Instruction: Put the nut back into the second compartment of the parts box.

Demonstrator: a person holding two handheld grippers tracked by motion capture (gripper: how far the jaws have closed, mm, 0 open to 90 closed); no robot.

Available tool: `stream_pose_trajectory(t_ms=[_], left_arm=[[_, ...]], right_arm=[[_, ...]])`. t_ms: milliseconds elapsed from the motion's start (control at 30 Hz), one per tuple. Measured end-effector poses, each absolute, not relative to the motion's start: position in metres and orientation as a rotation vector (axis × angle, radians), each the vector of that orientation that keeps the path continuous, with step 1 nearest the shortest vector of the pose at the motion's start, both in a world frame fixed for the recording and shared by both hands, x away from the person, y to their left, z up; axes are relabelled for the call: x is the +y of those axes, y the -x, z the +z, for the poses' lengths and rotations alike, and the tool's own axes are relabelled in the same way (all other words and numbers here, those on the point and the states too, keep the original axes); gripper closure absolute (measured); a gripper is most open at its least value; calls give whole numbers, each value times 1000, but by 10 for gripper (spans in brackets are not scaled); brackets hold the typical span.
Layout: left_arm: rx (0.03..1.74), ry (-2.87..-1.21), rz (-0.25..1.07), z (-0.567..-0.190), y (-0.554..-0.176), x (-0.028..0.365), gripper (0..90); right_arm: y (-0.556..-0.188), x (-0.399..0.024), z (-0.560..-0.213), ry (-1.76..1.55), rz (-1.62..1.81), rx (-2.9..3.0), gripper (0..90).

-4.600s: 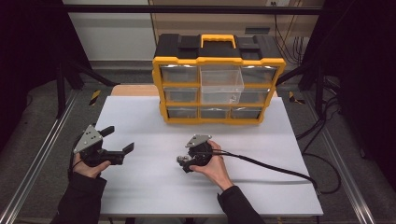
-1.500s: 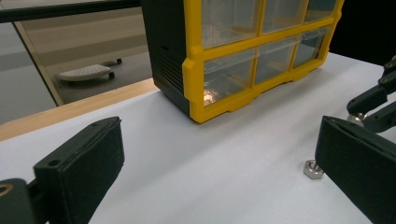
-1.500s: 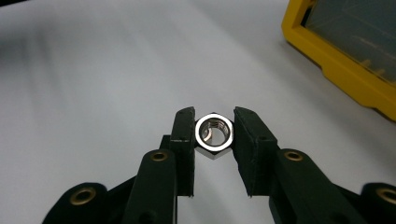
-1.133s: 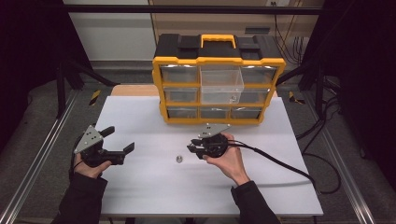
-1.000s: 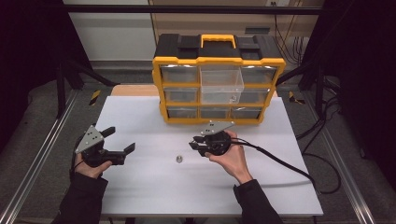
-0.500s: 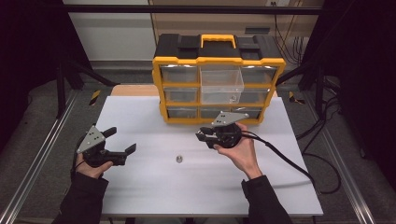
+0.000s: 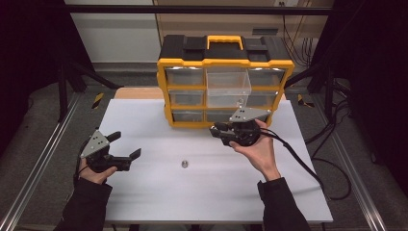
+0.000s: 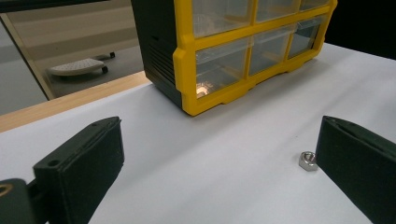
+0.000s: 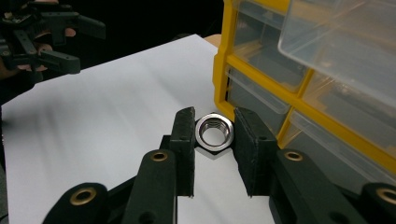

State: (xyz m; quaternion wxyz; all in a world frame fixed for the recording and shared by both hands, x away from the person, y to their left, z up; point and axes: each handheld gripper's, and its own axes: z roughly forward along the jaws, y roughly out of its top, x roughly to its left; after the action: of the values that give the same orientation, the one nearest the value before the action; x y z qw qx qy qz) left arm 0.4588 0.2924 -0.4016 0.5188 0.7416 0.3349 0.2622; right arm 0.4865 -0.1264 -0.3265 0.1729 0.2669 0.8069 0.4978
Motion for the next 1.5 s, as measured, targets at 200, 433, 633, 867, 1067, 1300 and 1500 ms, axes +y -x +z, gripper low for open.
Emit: stream_pose_trajectory(t_ms=[200,433,633,867,1067,1300,1500], left_arm=[[803,-1779,629,-402,-459,292,4],[803,-1780,628,-402,-459,292,4],[801,-1781,627,-402,-459,292,4],[801,-1781,627,-402,-459,292,4],[801,-1781,627,-402,-459,292,4],[802,-1782,625,-402,-459,292,4],[801,-1781,625,-402,-459,292,5]], right_arm=[[-487,-130,-314,-754,1414,2267,704],[-487,-135,-296,-745,1416,2240,704],[-488,-137,-283,-745,1423,2225,704],[-491,-139,-272,-750,1427,2215,704],[-491,-140,-262,-747,1435,2204,704],[-492,-140,-249,-743,1443,2190,704],[-495,-141,-240,-745,1446,2170,704]])
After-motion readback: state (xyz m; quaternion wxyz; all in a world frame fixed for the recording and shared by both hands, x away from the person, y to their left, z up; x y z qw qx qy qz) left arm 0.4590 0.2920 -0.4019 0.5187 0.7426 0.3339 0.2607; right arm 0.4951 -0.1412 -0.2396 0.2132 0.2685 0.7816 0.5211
